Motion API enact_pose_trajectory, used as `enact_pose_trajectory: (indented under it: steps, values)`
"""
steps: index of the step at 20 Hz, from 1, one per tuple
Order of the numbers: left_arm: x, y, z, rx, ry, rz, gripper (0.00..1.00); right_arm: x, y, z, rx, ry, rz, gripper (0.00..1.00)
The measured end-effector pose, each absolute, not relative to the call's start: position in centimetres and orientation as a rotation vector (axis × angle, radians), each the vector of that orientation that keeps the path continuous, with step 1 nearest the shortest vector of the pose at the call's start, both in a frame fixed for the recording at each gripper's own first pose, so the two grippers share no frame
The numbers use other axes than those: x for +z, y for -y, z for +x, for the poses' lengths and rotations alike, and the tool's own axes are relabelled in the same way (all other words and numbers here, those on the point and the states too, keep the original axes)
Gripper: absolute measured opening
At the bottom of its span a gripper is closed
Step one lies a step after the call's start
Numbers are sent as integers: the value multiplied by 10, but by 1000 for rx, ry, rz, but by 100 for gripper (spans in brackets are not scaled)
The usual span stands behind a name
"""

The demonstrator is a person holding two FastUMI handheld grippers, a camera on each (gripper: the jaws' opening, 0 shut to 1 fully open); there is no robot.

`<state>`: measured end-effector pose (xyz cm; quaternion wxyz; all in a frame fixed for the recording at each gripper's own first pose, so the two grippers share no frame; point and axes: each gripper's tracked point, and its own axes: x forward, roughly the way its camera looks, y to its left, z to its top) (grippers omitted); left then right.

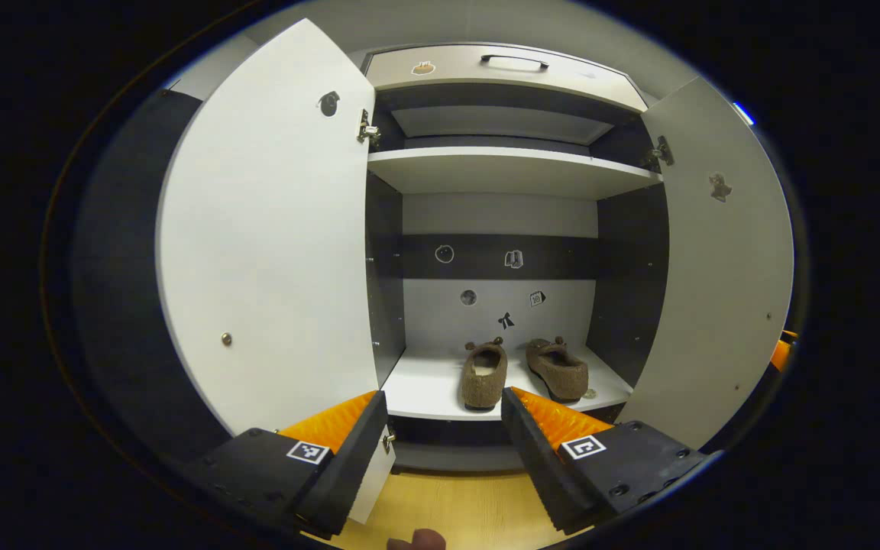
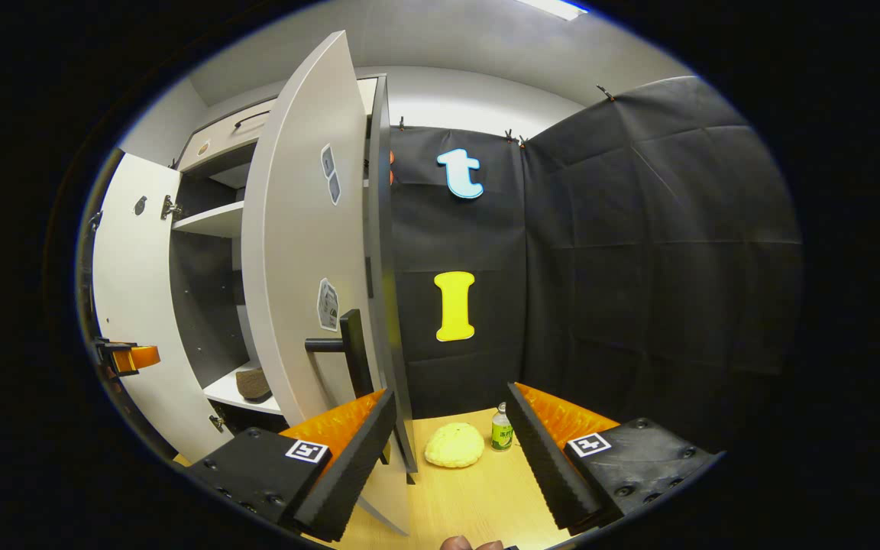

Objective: Grab one shoe with the right hand and put it into the shoe cabinet, grab the other shoe with the left hand and put it into the shoe cabinet; then close the right door with the right hand and the left door with the left hand.

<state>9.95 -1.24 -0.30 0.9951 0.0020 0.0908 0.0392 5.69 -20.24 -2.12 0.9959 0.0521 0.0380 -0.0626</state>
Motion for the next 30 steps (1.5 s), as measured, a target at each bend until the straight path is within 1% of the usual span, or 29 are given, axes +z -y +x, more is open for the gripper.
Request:
enact_pose_trajectory:
  steps: [6, 12, 19, 23, 30]
  values:
    - [-2, -10, 69, 76, -187, 38, 95, -21, 146, 57, -63, -74, 67, 98]
    - [17, -38, 39, 77, -140, 48, 95, -20, 99, 64, -15, -69, 67, 98]
    - [22, -81, 14, 122, -113, 26, 95, -29, 25, 89, 78, -85, 34, 98]
    - [29, -113, 0, 160, -98, 48, 95, -31, -1, 110, 85, -92, 33, 95]
    - [28, -161, -6, 218, -97, 47, 95, -33, -24, 140, 99, -88, 41, 95]
